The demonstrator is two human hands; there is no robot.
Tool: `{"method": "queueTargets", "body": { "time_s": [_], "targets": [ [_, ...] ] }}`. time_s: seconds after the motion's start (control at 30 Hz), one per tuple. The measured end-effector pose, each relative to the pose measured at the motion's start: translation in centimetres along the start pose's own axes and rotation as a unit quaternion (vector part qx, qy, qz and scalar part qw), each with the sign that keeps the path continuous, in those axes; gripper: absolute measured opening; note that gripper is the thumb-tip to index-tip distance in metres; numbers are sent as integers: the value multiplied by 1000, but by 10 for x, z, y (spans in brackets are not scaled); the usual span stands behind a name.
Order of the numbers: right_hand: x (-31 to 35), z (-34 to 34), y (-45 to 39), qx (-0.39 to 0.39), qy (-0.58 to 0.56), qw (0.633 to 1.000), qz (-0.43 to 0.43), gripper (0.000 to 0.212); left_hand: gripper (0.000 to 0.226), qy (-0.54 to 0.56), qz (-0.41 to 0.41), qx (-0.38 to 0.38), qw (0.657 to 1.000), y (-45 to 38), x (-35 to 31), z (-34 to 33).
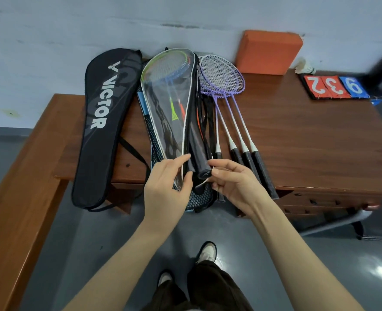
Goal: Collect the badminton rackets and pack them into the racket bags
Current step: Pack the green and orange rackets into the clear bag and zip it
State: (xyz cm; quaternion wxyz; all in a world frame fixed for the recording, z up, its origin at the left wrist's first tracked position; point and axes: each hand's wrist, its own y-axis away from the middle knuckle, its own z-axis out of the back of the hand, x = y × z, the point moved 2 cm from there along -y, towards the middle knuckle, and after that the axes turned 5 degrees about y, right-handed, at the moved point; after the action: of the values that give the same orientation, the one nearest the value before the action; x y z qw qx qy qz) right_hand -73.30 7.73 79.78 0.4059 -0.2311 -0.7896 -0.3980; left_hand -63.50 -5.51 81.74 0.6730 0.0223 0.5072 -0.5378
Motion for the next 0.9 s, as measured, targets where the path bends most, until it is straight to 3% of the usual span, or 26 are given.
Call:
{"method": "queueTargets", "body": {
  "time_s": [0.13, 0.3, 0.5, 0.6, 0.7, 0.8, 0.9],
  "targets": [
    [-10, 0, 0, 1, 28, 1000, 4, 31, 36, -35, -7, 10, 999, 7, 6, 1],
    [-33, 18, 2, -26, 47, 998, 16, 32, 44, -60, -21, 94, 994, 17, 23, -20],
    [-42, 59, -8, -75, 42, 996, 2, 28, 48, 61, 77, 164, 982, 22, 36, -57],
    [-37, 82, -13, -106, 63, 992, 6, 25, 45, 74, 79, 214, 971, 24, 41, -76],
    [-35, 103, -17, -140, 172, 975, 23, 19, 47, 48, 42, 280, 958, 26, 46, -98],
    [-34, 114, -23, -167, 381, 906, 72, 15, 44, 31, 49, 321, 945, 24, 56, -122],
    [-35, 116, -30, -153, 411, 896, 71, 17, 44, -61, 46, 325, 943, 15, 71, -138]
  ]
}}
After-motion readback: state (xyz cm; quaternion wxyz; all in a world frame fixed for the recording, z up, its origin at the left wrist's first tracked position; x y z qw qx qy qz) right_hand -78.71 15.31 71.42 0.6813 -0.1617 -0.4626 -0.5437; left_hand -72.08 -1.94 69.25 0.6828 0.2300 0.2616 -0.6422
